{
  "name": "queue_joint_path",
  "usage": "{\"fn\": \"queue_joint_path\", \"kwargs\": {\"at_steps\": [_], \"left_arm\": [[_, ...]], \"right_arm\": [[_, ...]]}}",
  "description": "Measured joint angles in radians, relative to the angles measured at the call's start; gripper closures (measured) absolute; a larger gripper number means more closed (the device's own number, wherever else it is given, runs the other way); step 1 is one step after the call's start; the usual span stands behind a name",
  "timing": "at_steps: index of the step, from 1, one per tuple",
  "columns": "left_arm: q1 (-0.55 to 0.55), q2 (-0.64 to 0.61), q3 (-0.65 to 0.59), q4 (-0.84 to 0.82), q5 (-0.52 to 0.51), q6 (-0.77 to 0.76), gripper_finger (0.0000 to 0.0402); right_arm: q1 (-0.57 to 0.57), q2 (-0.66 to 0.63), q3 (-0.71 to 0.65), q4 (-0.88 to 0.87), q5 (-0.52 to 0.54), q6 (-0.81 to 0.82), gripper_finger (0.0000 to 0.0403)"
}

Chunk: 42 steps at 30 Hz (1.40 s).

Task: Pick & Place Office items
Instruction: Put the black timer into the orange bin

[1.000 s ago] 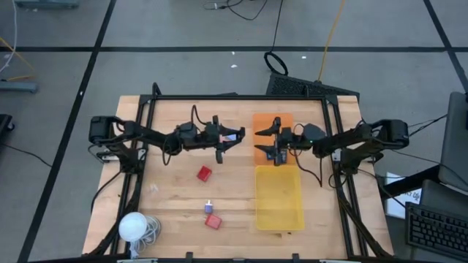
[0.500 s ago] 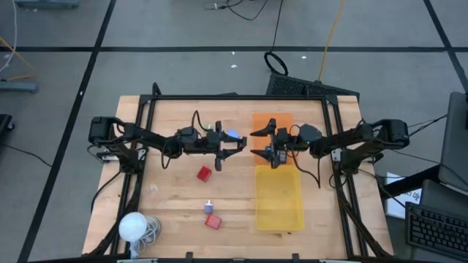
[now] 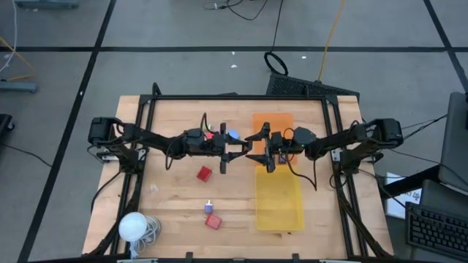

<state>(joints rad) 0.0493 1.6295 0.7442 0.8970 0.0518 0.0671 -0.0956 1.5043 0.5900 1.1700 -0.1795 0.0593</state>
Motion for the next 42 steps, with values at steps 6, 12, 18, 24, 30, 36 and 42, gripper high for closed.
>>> {"fn": "queue_joint_path", "kwargs": {"at_steps": [6, 12, 18, 24, 30, 36, 42], "left_arm": [[-0.007, 0.000, 0.001, 0.001, -0.001, 0.003, 0.0252], [-0.007, 0.000, 0.001, -0.005, -0.002, 0.002, 0.0235], [-0.006, 0.000, 0.001, -0.010, -0.007, -0.005, 0.0249], [-0.006, 0.000, 0.001, -0.014, -0.030, -0.006, 0.0209], [-0.006, 0.000, 0.001, -0.015, -0.036, -0.045, 0.0162], [0.007, -0.076, -0.002, -0.082, -0.036, -0.043, 0.0139], [0.039, -0.230, -0.002, -0.376, -0.035, -0.035, 0.0139]], "right_arm": [[0.000, -0.004, 0.001, -0.001, 0.000, -0.021, 0.0124], [0.000, -0.005, 0.001, 0.000, -0.003, -0.042, 0.0186], [0.000, -0.005, 0.001, -0.001, -0.003, -0.057, 0.0254], [-0.001, -0.005, 0.000, -0.002, -0.004, -0.060, 0.0254], [0.000, -0.005, 0.000, -0.002, -0.005, -0.061, 0.0247], [-0.007, -0.027, -0.004, -0.037, -0.006, -0.041, 0.0252], [-0.033, -0.108, -0.040, -0.092, -0.005, -0.041, 0.0250]]}}
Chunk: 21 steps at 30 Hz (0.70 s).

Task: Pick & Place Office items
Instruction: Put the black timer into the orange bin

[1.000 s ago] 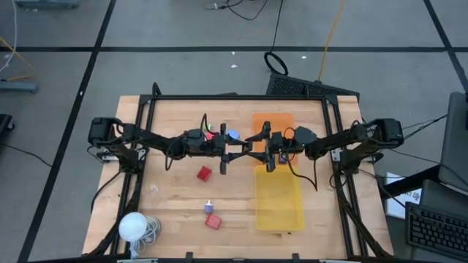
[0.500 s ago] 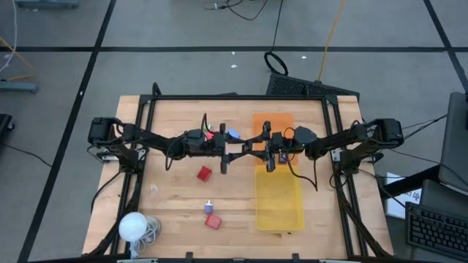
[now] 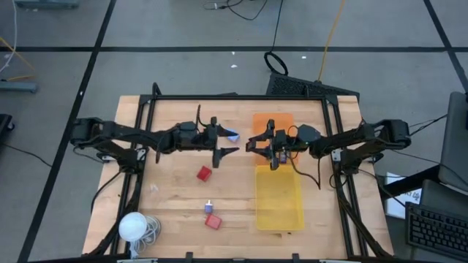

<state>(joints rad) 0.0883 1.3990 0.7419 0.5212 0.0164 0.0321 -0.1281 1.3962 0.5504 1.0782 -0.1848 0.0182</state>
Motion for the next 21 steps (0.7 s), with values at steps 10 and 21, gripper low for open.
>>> {"fn": "queue_joint_path", "kwargs": {"at_steps": [10, 21], "left_arm": [[0.056, -0.066, -0.171, 0.064, -0.006, 0.066, 0.0147], [0.181, -0.066, -0.382, 0.373, -0.055, -0.104, 0.0144]], "right_arm": [[-0.101, -0.182, -0.133, -0.132, 0.137, 0.025, 0.0252], [-0.158, -0.184, -0.261, -0.275, 0.200, 0.180, 0.0252]]}}
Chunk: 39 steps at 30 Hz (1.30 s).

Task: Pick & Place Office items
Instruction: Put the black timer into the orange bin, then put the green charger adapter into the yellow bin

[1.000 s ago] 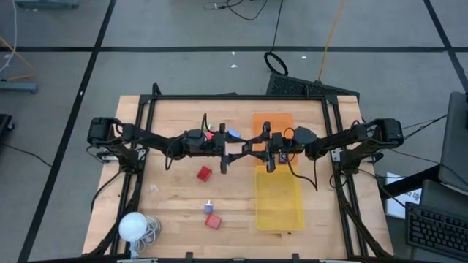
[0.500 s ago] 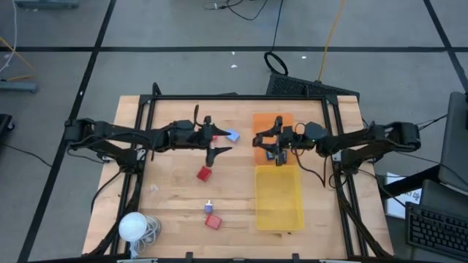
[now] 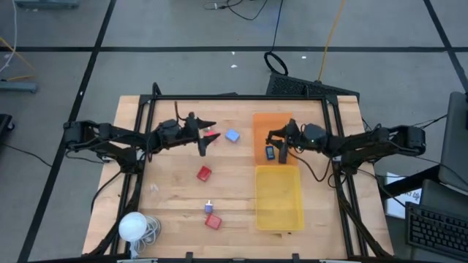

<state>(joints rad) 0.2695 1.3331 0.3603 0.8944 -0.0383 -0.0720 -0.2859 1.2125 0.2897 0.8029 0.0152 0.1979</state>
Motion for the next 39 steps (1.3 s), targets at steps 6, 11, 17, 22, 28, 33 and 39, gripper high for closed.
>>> {"fn": "queue_joint_path", "kwargs": {"at_steps": [6, 11, 17, 22, 28, 33, 39], "left_arm": [[-0.004, -0.001, 0.005, 0.007, 0.002, -0.071, 0.0147], [-0.015, -0.001, 0.005, 0.008, 0.003, -0.096, 0.0138], [-0.016, -0.001, 0.005, 0.008, 0.003, -0.099, 0.0136], [-0.017, -0.001, 0.005, 0.000, 0.003, -0.098, 0.0145], [-0.017, 0.000, 0.005, -0.002, 0.003, -0.099, 0.0150], [-0.017, 0.000, 0.005, -0.002, 0.002, -0.117, 0.0145], [-0.017, 0.000, 0.005, -0.002, 0.003, -0.138, 0.0144]], "right_arm": [[-0.015, -0.001, -0.042, 0.000, 0.091, 0.007, 0.0246], [-0.041, -0.001, -0.045, -0.023, 0.119, 0.008, 0.0247], [-0.056, -0.001, -0.045, -0.014, 0.119, 0.008, 0.0212], [-0.062, -0.001, -0.045, -0.019, 0.117, 0.008, 0.0166], [-0.063, -0.001, -0.045, -0.003, 0.123, 0.007, 0.0117], [-0.062, -0.001, -0.045, 0.007, 0.231, 0.000, 0.0094], [-0.062, -0.001, -0.045, 0.001, 0.245, 0.000, 0.0079]]}}
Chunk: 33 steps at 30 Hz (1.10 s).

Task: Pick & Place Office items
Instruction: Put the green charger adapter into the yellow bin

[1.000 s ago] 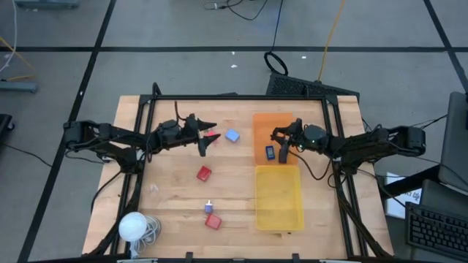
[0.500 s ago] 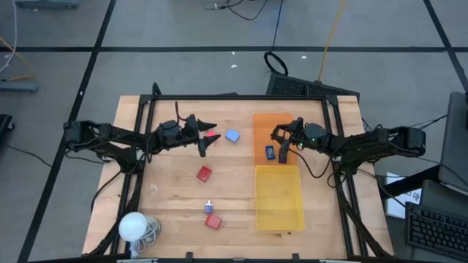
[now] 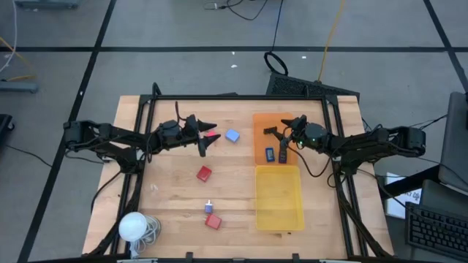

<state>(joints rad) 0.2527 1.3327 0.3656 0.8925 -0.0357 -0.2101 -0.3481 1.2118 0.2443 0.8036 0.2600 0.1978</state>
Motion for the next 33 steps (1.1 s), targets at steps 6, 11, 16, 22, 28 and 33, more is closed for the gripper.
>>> {"fn": "queue_joint_path", "kwargs": {"at_steps": [6, 11, 16, 22, 28, 33], "left_arm": [[0.000, 0.000, 0.001, -0.039, -0.132, -0.121, 0.0144], [0.020, 0.000, 0.002, -0.212, -0.290, -0.286, 0.0144], [0.040, 0.011, 0.077, -0.542, -0.322, -0.323, 0.0144], [0.043, 0.087, 0.161, -0.754, -0.550, -0.309, 0.0144], [0.108, 0.170, 0.212, -0.789, -0.470, -0.076, 0.0144], [0.168, 0.185, 0.250, -0.789, -0.281, 0.087, 0.0144]], "right_arm": [[0.000, 0.000, 0.000, 0.000, 0.001, 0.000, 0.0079], [0.000, 0.000, 0.000, 0.013, 0.001, 0.000, 0.0079], [0.000, 0.000, 0.000, 0.037, 0.000, 0.000, 0.0082], [0.000, 0.000, 0.000, 0.062, -0.001, 0.000, 0.0082], [0.000, 0.000, 0.000, 0.065, -0.003, -0.001, 0.0082], [0.000, 0.000, 0.000, 0.067, -0.003, -0.001, 0.0083]]}}
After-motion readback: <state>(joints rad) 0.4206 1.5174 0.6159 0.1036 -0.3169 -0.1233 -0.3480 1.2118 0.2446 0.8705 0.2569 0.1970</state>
